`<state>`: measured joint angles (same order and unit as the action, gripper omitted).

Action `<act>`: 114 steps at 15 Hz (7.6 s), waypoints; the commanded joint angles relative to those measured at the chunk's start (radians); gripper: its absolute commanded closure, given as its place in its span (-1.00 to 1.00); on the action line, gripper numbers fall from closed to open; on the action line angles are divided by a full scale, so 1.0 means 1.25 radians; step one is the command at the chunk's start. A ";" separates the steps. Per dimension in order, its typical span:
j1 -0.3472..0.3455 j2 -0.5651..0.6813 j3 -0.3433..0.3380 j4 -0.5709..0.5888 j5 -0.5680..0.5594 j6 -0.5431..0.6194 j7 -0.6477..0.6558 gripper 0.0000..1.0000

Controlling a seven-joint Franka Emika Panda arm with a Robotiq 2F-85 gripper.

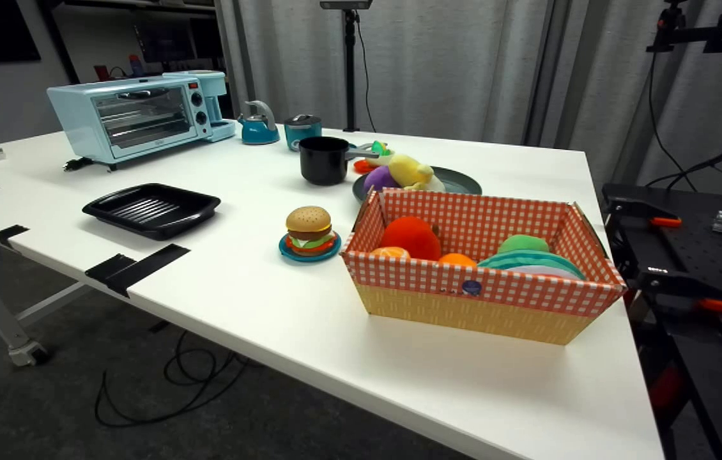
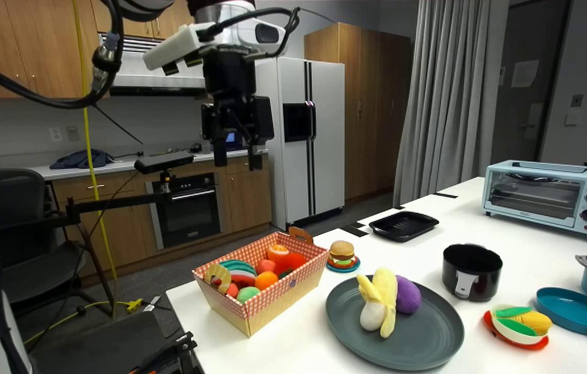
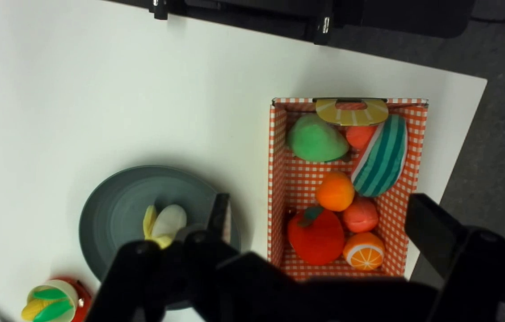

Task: Take the watermelon plushie from the box and place it on the gray plate

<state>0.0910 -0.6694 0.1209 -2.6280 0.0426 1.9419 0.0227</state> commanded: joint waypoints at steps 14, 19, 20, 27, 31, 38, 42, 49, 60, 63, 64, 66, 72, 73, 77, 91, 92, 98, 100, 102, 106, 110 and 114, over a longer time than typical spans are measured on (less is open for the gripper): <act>0.119 0.261 0.008 -0.027 0.120 0.279 -0.058 -1.00; 0.117 0.298 0.016 -0.028 0.112 0.292 -0.054 -1.00; 0.118 0.309 0.016 -0.027 0.113 0.297 -0.056 -1.00; 0.119 0.326 0.017 -0.027 0.111 0.310 -0.065 -1.00; 0.121 0.355 0.020 -0.025 0.113 0.328 -0.078 -1.00; 0.125 0.413 0.033 -0.007 0.123 0.388 -0.096 -1.00; 0.122 0.447 0.037 0.001 0.120 0.431 -0.097 -1.00; 0.124 0.483 0.047 0.000 0.132 0.451 -0.094 -1.00; 0.124 0.526 0.072 0.000 0.165 0.475 -0.100 -1.00; 0.123 0.538 0.073 -0.003 0.173 0.482 -0.102 -1.00; 0.122 0.544 0.074 -0.003 0.176 0.488 -0.103 -1.00; 0.121 0.553 0.076 -0.004 0.183 0.496 -0.107 -1.00; 0.112 0.592 0.078 -0.004 0.180 0.532 -0.114 -1.00; 0.109 0.598 0.077 -0.003 0.180 0.539 -0.119 -1.00; 0.095 0.609 0.073 0.004 0.171 0.550 -0.133 -1.00; 0.056 0.598 0.070 -0.003 0.195 0.539 -0.185 -1.00; 0.056 0.599 0.073 -0.001 0.199 0.539 -0.192 -1.00; 0.058 0.602 0.077 0.005 0.198 0.538 -0.205 -1.00; 0.060 0.605 0.080 0.002 0.200 0.537 -0.202 -1.00; 0.063 0.609 0.086 0.002 0.201 0.536 -0.199 -1.00; 0.067 0.622 0.102 0.008 0.203 0.535 -0.200 -1.00; 0.069 0.638 0.116 0.011 0.206 0.535 -0.196 -0.71; 0.066 0.647 0.124 0.008 0.209 0.536 -0.195 -0.09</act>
<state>0.1731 0.1249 0.2662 -2.6203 0.2628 2.6076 -0.1999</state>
